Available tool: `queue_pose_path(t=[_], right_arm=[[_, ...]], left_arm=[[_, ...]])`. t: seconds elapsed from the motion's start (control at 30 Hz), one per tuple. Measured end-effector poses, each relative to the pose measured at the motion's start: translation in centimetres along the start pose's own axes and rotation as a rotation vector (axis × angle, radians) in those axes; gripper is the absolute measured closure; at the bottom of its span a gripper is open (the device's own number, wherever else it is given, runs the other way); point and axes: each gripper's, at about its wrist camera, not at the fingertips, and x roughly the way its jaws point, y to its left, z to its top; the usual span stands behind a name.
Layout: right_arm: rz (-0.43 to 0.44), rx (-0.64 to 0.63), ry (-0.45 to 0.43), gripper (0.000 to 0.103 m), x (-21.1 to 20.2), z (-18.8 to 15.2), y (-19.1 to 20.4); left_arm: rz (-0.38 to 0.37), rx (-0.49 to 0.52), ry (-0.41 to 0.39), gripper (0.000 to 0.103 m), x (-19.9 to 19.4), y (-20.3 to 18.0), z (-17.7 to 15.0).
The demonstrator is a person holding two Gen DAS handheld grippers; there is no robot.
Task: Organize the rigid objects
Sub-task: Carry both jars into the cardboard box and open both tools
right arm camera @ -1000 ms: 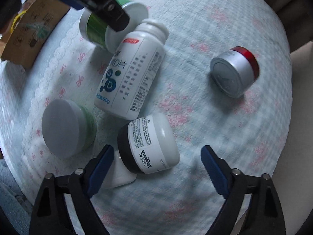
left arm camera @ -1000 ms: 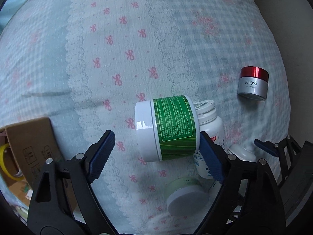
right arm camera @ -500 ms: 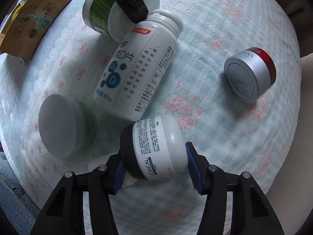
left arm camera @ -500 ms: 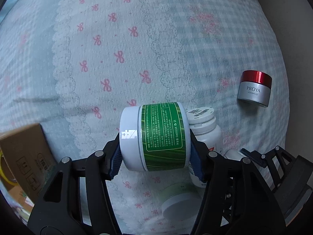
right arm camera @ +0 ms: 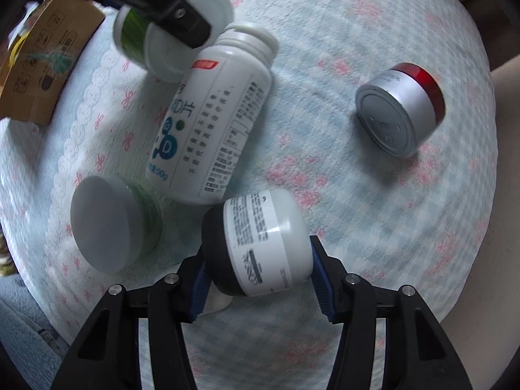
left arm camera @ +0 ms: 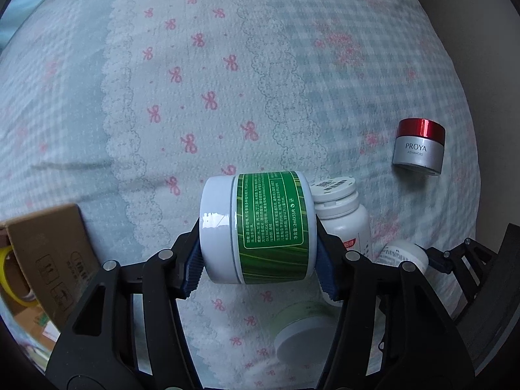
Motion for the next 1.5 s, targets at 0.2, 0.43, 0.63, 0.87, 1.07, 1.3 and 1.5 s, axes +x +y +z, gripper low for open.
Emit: queue_pose_path(t=[0.2,0.43,0.63,0.87,1.07,1.3,1.5], right_arm=[[-0.007,0.107,-0.012,0.058,-2.1,0.1,-2.0],[0.017,0.239,-0.061,0.058,-6.8,-0.7,-3.8],[0.022,0.354,-0.147,0.058,-14.0,-1.9,-4.6],[0.048,0.418,-0.255,0.058,-22.2,-2.5,-1.7],[0.077,0.389,-0.338,0.058,-28.2,-0.9,1.9],[0.104,0.351,-0.397,0.058,-31.9,1.8,8.7],[0.123,0.336,-0.423,0.058,-32.7,5.1,16.2]], left_arm=[[0.006,0.003,-0.078,0.050,-3.9,0.2,-1.1],[-0.010,-0.002,-0.172,0.050,-10.8,0.6,-2.5],[-0.044,-0.027,-0.260,0.050,-17.9,1.1,-4.5],[-0.060,-0.049,-0.363,0.050,-26.3,3.7,-8.4],[-0.066,-0.128,-0.420,0.050,-31.6,9.0,-11.7],[-0.054,-0.173,-0.480,0.050,-35.2,16.4,-15.9],[-0.040,-0.154,-0.474,0.050,-35.7,23.9,-18.6]])
